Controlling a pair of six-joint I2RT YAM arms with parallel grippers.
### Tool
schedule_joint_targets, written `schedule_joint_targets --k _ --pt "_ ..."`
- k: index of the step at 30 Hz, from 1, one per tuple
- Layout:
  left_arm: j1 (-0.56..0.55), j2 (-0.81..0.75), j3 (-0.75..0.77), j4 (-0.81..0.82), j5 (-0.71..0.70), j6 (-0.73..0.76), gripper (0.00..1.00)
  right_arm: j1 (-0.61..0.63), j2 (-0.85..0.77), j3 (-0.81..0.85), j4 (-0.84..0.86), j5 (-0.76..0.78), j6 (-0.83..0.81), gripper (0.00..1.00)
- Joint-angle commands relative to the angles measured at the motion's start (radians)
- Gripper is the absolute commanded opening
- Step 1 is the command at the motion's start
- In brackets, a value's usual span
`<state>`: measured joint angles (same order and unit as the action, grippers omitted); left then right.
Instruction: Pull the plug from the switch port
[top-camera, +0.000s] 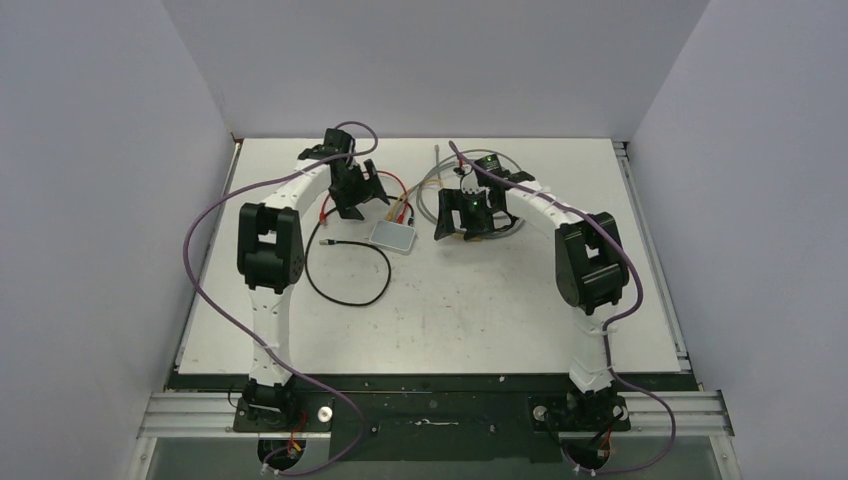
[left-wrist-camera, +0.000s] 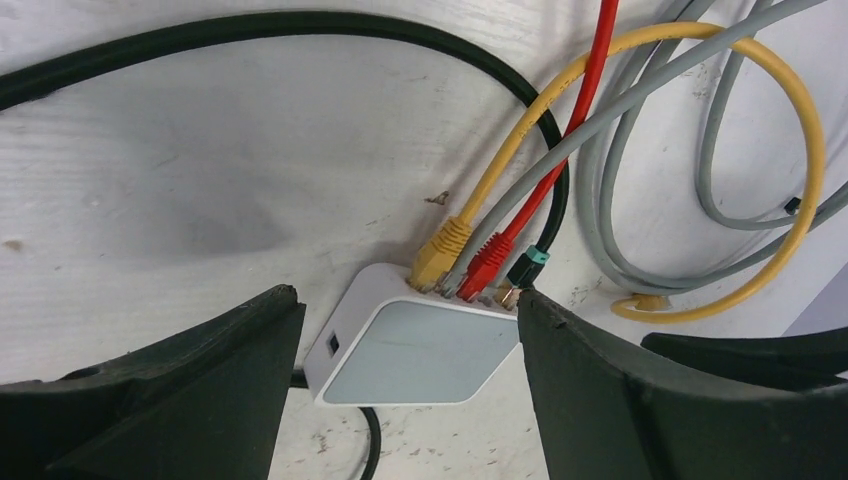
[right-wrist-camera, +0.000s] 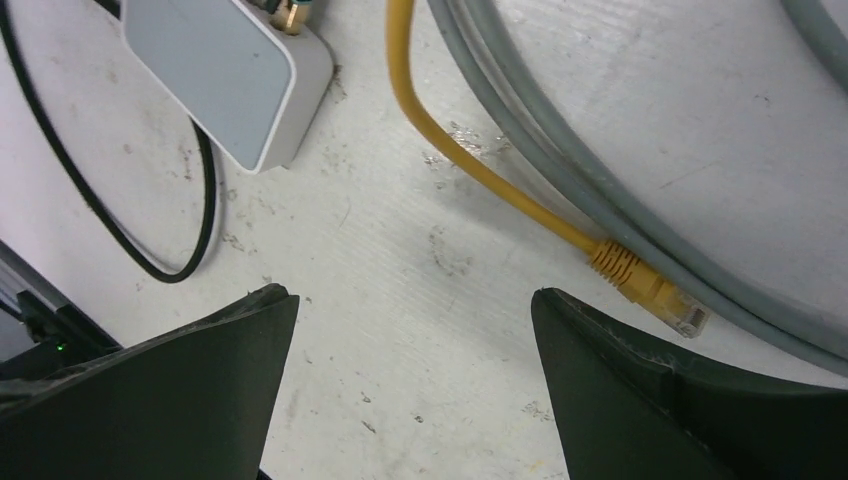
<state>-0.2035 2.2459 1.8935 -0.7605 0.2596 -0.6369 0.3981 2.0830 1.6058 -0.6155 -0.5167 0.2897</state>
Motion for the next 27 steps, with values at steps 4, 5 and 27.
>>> schedule_joint_targets --k 4,5,27 --pt "-0.048 0.087 0.128 -0.049 0.037 0.033 0.76 -0.002 -0.055 0.006 0.101 -0.135 0.034 0.87" --pt "-0.055 0.093 0.133 -0.052 0.038 0.035 0.75 0.003 -0.05 0.013 0.103 -0.146 0.035 0.86" --pt "-0.163 -0.056 -0.093 0.09 0.029 -0.086 0.78 0.033 0.012 -0.013 0.276 -0.108 0.123 0.79"
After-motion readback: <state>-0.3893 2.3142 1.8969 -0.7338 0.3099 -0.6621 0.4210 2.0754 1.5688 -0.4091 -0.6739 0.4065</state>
